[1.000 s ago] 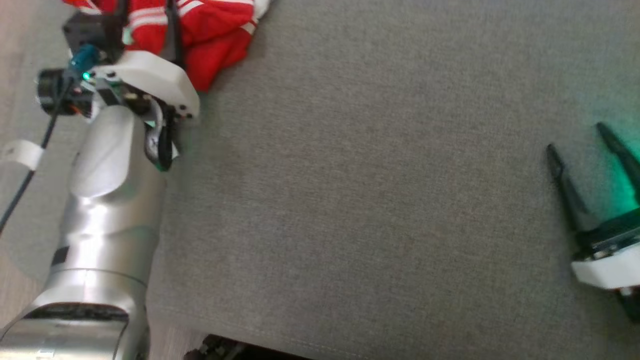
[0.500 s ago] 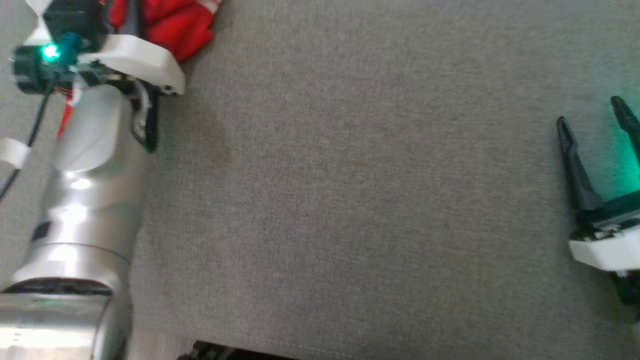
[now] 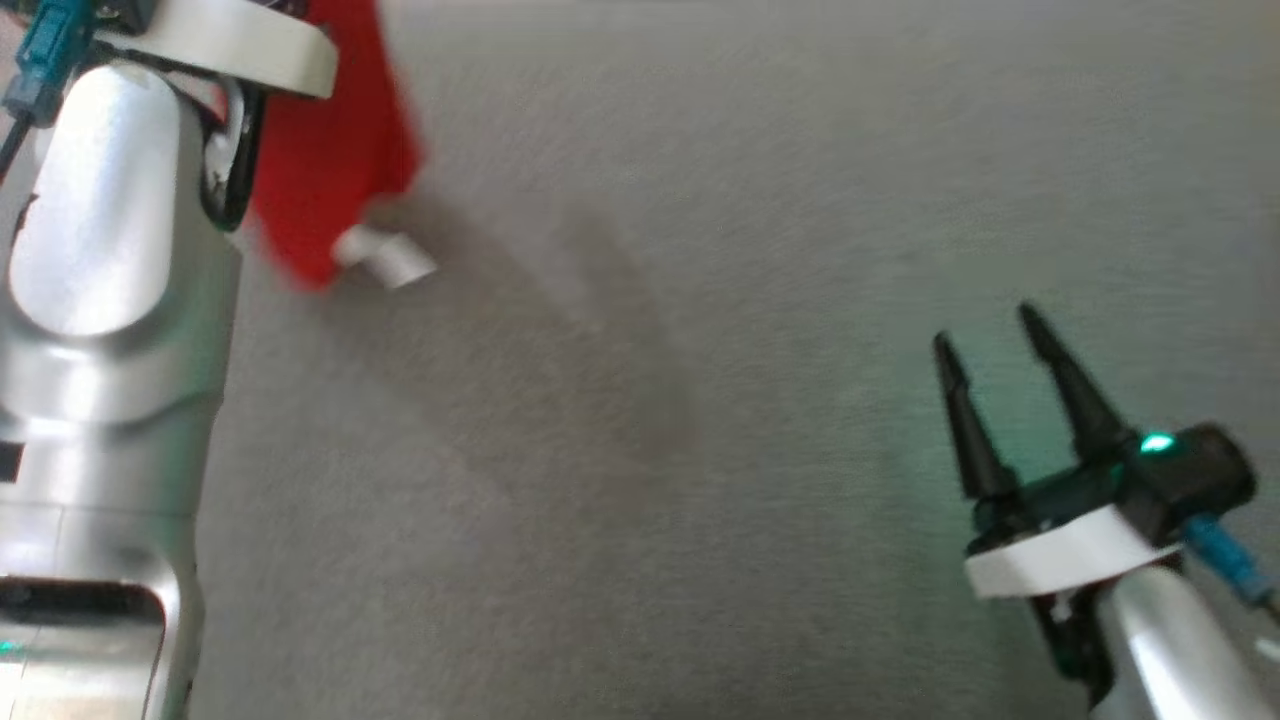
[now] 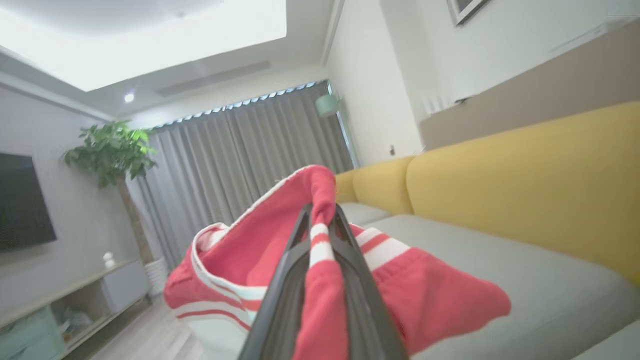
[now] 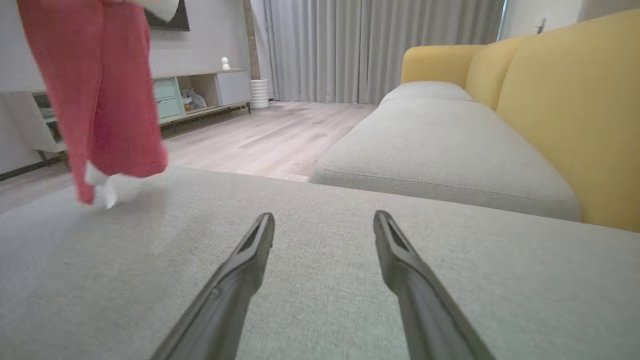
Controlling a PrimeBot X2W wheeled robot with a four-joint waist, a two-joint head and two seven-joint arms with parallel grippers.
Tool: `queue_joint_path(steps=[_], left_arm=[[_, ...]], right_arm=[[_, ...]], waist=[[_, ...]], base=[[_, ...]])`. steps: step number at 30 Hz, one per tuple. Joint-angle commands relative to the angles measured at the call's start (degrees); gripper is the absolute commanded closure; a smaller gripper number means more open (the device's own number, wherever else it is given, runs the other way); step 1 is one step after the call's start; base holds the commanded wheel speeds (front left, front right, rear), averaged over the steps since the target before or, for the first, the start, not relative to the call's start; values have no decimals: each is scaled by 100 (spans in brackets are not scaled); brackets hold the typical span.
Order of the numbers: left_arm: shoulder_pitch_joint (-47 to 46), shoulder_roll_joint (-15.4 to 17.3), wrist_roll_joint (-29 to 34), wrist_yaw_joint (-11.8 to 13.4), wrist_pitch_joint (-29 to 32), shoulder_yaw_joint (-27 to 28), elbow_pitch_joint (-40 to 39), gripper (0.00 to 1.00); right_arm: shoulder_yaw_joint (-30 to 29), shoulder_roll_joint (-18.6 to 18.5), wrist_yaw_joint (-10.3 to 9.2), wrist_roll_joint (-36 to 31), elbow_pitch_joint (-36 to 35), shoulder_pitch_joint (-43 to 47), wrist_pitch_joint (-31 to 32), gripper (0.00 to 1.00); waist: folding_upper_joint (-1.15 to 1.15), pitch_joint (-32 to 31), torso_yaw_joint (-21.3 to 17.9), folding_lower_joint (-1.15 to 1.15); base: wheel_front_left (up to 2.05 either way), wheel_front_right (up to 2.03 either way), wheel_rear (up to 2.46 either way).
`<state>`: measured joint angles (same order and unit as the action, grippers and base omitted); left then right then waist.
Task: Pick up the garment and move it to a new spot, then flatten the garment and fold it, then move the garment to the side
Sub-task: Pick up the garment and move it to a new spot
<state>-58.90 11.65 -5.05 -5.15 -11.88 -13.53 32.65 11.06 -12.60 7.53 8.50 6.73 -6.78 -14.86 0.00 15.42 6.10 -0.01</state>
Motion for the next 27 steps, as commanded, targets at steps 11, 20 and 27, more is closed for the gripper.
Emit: queue_joint_path(steps=[11, 20, 27], left_arm=[[764, 33, -623, -193, 646, -508, -1875, 100], [2403, -430, -608, -115, 50, -1360, -1285, 100], [3578, -823, -817, 225, -303, -1709, -539, 0]], right_arm=[[130, 367, -4, -8, -217, 349, -14, 0], [145, 536, -4, 23, -249, 413, -14, 0], [110, 665, -4, 57, -111, 428, -14, 0]], waist=[[0, -1305, -1978, 1], [0, -914, -2248, 1], [0, -701, -2020, 1]], base=[[0, 0, 0], [0, 0, 0], [0, 0, 0]])
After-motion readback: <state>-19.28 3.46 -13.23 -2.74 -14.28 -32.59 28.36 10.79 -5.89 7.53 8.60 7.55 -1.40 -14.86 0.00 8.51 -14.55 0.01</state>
